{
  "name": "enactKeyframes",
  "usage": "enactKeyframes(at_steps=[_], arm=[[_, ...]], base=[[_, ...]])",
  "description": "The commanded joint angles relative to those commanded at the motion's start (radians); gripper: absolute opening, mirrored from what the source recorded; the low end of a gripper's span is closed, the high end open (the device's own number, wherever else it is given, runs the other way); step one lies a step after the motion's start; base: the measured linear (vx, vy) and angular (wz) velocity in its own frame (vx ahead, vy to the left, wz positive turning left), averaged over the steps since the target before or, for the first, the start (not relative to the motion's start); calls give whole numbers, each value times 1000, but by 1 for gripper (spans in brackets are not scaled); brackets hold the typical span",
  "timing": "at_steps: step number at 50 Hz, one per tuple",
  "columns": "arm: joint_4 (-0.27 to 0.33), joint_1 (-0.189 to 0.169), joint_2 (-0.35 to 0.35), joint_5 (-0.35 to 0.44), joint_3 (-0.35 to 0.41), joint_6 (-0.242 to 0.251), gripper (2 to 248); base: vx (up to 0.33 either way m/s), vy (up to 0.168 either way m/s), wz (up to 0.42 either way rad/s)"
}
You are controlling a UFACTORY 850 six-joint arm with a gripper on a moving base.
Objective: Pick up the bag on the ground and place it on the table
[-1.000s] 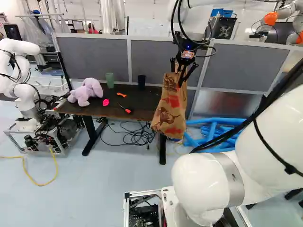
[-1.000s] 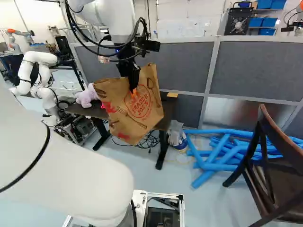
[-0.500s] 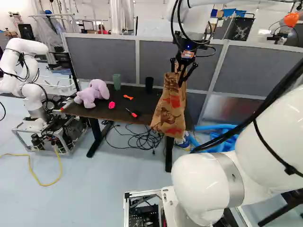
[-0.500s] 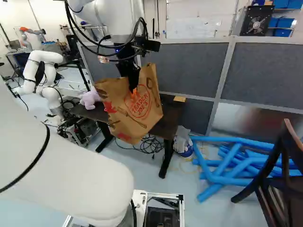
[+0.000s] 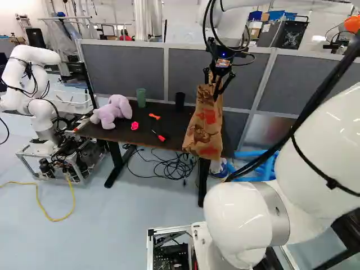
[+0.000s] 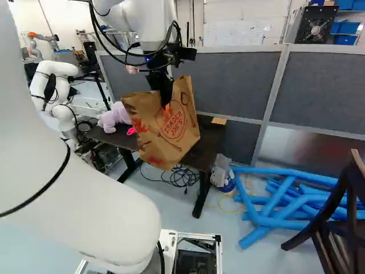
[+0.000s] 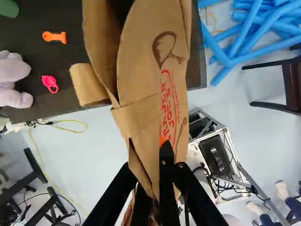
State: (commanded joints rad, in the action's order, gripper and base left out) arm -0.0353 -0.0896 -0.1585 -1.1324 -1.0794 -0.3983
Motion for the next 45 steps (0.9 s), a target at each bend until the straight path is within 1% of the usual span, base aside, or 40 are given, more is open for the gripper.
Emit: enactKeyframes(at_steps=[13,45], arm=[[18,-11,62,0,-56,0,23],[82,1,232,0,-227,0,23]], base=[[0,0,0],[0,0,0]])
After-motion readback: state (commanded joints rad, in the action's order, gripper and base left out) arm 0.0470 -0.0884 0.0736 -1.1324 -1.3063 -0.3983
